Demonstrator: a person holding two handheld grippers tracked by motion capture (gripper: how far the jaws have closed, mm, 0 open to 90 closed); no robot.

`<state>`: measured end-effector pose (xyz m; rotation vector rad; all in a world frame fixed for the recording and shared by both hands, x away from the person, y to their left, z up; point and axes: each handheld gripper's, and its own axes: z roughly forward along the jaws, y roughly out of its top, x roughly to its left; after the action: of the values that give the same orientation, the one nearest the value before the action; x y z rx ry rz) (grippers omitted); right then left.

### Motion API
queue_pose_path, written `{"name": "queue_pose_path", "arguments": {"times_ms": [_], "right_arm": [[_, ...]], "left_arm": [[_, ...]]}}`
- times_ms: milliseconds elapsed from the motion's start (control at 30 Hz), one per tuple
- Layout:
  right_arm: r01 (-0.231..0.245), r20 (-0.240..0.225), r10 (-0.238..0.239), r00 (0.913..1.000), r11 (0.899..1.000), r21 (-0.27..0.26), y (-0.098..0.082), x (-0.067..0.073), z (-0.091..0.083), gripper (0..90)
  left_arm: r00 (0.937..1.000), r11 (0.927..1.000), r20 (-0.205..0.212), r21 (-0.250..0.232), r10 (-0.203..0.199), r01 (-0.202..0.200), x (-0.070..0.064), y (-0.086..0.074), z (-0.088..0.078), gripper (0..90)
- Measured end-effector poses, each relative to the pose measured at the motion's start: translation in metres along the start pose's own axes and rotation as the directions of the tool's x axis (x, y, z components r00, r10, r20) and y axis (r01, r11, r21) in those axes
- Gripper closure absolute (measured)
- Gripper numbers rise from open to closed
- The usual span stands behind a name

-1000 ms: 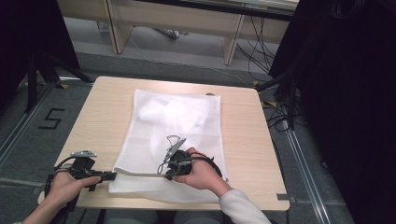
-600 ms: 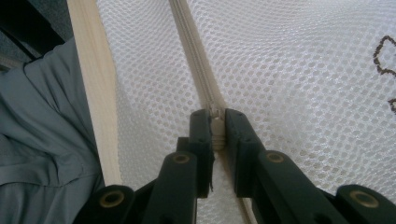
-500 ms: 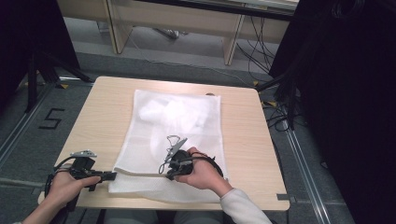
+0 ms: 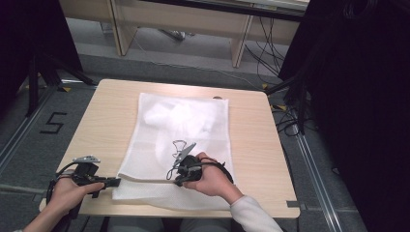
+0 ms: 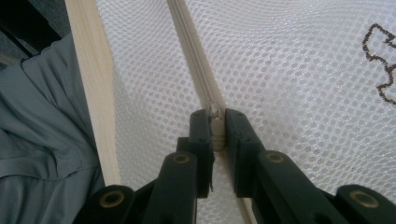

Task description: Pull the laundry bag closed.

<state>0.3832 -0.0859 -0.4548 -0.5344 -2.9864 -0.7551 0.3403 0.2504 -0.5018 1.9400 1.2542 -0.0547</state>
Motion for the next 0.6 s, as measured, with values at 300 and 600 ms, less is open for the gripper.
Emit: {"name": "queue_pose_path", "arguments": {"times_ms": [300, 600], "right_arm": [[-0.017, 0.009, 0.017, 0.9998, 1.0, 0.005, -0.0028, 0.0001, -0.0029, 82.6], [-0.018, 0.009, 0.018, 0.9998, 1.0, 0.002, -0.0082, -0.0028, -0.0059, 82.6]], "left_arm": [[1.0, 1.0, -0.001, 0.0, -0.003, 0.003, 0.0002, -0.0001, 0.0006, 86.2], [1.0, 1.0, -0.001, -0.001, -0.005, 0.005, 0.0001, -0.0001, 0.0006, 86.1]]}}
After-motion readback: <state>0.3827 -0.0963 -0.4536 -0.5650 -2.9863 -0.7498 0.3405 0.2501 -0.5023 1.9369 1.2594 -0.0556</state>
